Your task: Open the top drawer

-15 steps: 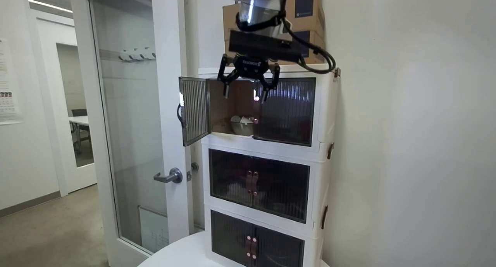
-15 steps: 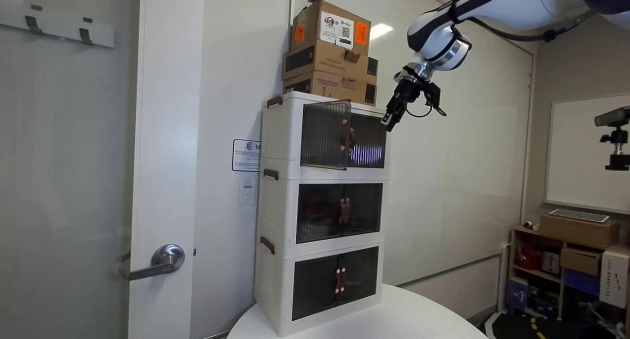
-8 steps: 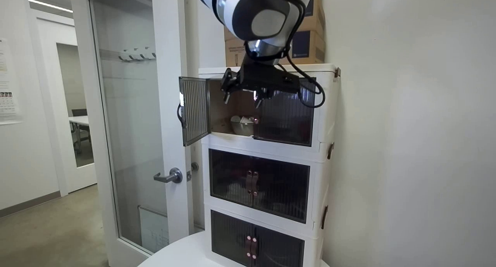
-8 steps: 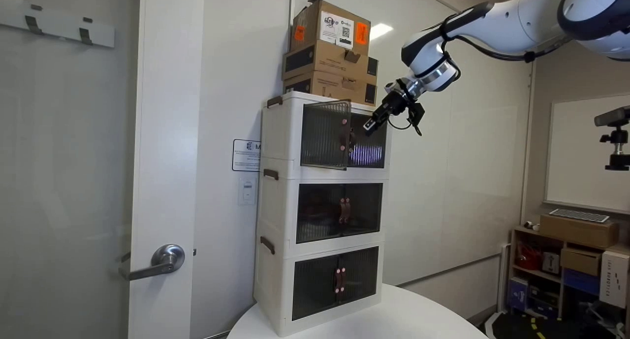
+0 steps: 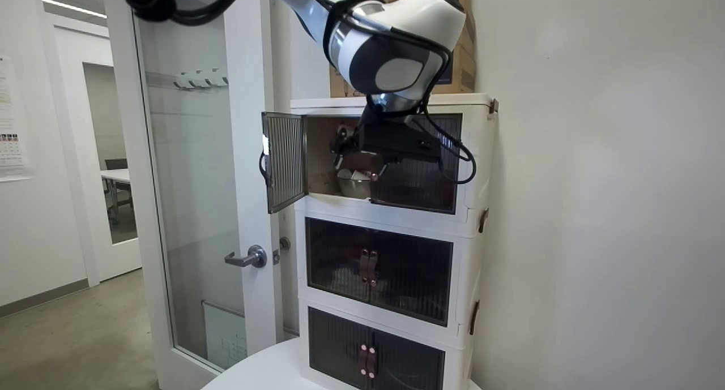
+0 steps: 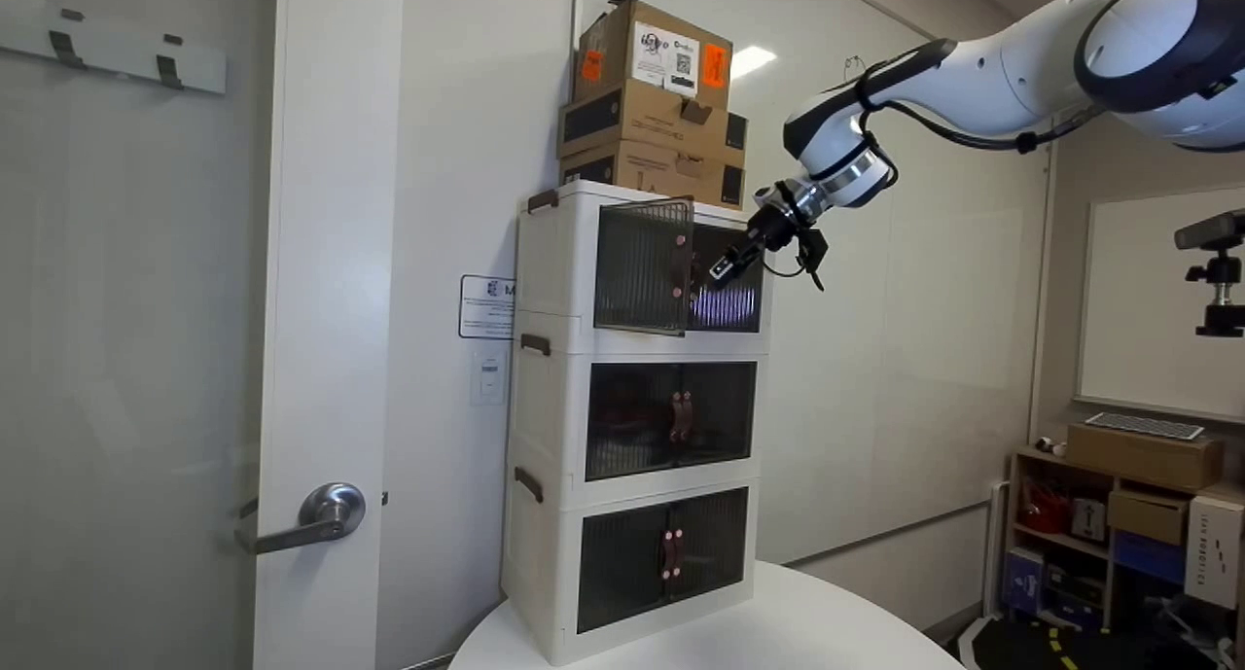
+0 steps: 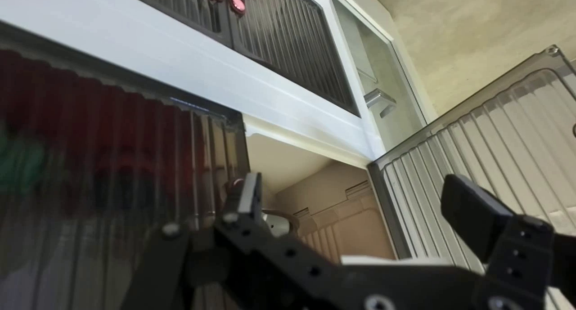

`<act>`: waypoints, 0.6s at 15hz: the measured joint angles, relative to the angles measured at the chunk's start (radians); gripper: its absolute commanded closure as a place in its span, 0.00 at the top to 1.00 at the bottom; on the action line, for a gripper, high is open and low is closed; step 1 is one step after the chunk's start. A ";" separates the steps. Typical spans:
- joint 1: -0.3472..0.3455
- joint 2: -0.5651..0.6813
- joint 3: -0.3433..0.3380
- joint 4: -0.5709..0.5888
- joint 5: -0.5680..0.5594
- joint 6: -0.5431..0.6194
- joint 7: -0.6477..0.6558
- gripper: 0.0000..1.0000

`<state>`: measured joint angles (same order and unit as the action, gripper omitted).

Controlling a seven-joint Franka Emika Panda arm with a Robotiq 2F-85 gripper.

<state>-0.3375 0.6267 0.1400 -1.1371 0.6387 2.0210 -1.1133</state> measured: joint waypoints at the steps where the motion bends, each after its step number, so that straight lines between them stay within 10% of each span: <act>1: -0.001 0.004 0.000 0.000 0.002 0.014 0.003 1.00; 9: -0.001 0.002 0.022 -0.005 0.124 0.125 0.015 1.00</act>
<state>-0.3386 0.6289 0.1618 -1.1423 0.7630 2.1458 -1.0985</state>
